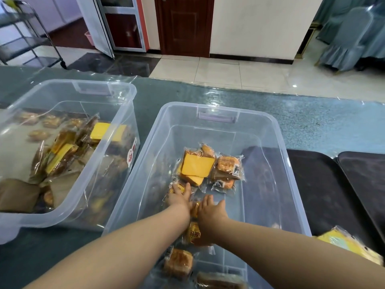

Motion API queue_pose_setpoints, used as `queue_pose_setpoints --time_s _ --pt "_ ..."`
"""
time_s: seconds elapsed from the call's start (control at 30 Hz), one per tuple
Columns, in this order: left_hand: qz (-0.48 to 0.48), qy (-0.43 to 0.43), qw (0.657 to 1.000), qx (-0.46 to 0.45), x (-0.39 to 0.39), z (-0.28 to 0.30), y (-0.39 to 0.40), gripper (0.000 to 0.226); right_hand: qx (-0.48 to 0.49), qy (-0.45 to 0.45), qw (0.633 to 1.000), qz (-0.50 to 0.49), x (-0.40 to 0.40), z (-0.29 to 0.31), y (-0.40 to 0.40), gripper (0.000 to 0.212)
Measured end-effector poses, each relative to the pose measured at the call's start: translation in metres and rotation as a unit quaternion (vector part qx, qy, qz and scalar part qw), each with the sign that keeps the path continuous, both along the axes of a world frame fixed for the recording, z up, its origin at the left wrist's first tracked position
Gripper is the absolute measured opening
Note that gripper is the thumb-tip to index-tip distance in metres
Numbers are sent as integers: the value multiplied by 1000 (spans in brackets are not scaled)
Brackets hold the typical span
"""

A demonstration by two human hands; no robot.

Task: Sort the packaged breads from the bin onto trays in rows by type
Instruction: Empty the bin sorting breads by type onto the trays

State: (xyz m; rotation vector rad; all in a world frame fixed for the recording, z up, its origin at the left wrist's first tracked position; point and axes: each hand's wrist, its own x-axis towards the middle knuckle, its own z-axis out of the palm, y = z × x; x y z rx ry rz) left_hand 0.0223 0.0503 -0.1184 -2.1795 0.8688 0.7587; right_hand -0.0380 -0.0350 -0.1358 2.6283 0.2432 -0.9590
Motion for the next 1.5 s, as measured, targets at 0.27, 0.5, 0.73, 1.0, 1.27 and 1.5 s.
queue_pose_setpoints --time_s 0.27,0.5,0.73,1.0,1.27,1.5 --pt "-92 -32 995 -15 2 -4 7 68 -51 32 994 -94 7 11 -10 116" --pt "-98 -16 995 -28 7 1 4 66 -57 15 996 -63 3 10 -11 126" --pt "-74 -3 997 -36 13 10 -3 65 -31 -6 996 -81 9 8 -10 110" --pt "-11 45 993 -107 27 29 -8 68 -32 44 997 -50 37 47 -28 68" --pt "42 75 978 -189 38 63 -5 65 -37 -26 997 -60 45 106 -41 55" --pt "92 69 929 -353 47 83 3 62 76 -258 957 -112 3 160 -84 63"
